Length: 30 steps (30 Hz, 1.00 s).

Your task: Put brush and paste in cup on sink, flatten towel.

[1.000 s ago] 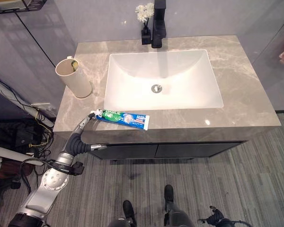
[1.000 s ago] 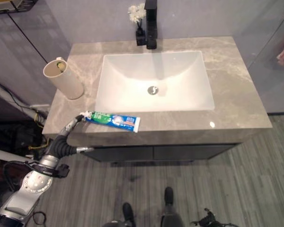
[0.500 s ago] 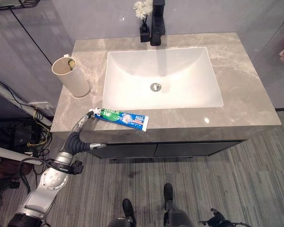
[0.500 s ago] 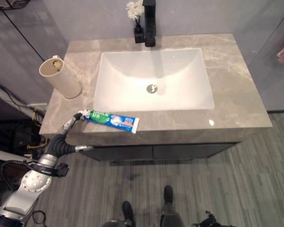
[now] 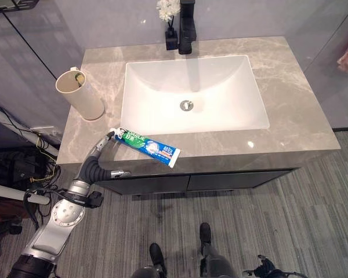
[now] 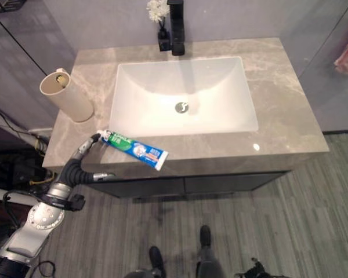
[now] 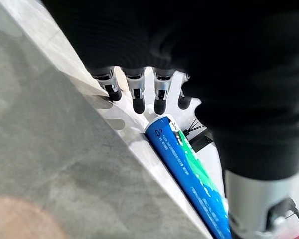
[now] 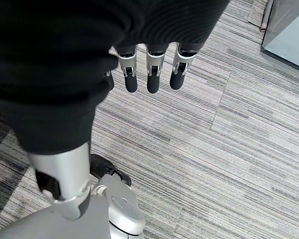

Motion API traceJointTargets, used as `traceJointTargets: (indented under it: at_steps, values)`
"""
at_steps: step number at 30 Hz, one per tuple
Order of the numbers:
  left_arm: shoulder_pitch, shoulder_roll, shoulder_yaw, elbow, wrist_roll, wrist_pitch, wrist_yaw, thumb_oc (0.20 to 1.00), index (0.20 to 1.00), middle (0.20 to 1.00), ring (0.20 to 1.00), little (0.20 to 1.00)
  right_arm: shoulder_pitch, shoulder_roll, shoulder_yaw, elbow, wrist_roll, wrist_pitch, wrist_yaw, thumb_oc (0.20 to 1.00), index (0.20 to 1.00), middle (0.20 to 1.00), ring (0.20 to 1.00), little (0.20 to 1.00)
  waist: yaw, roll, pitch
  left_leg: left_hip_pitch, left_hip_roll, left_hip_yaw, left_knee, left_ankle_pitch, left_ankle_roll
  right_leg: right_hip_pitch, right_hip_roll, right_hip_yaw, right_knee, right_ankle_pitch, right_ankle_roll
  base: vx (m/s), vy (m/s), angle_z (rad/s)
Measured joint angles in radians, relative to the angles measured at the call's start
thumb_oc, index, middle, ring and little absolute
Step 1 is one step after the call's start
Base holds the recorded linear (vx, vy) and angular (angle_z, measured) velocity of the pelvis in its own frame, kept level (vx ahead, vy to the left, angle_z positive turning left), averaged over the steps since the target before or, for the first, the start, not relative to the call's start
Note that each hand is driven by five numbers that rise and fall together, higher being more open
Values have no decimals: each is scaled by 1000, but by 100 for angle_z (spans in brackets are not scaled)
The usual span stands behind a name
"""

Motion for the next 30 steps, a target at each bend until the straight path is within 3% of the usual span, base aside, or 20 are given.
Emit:
traceJointTargets:
  at_steps: [11, 22, 30]
  values:
    - [-3, 13, 4, 7, 67, 1, 7, 1000, 1000, 1000, 1000, 1000, 0, 0, 0, 0, 0, 0, 1, 1000, 1000, 1000, 1000, 1000, 1, 1, 0, 1, 8, 21, 0, -3, -3, -9, 11, 20, 0, 0, -6, -4, -5, -5]
    - [45, 12, 28, 48, 107, 16, 8, 1000, 1000, 1000, 1000, 1000, 0, -4, -2, 2, 1, 0, 1, 1000, 1000, 1000, 1000, 1000, 3, 42, 0, 25, 11, 23, 0, -2, -4, 16, 14, 21, 0, -1, -12, 0, 0, 0]
    - [106, 13, 79, 41, 141, 23, 33, 1000, 1000, 1000, 1000, 1000, 1, -5, -3, 9, 4, 0, 0, 1000, 1000, 1000, 1000, 1000, 7, 51, -4, 41, 12, 23, 0, -2, -5, 29, 14, 19, 0, 0, -13, 0, 0, 0]
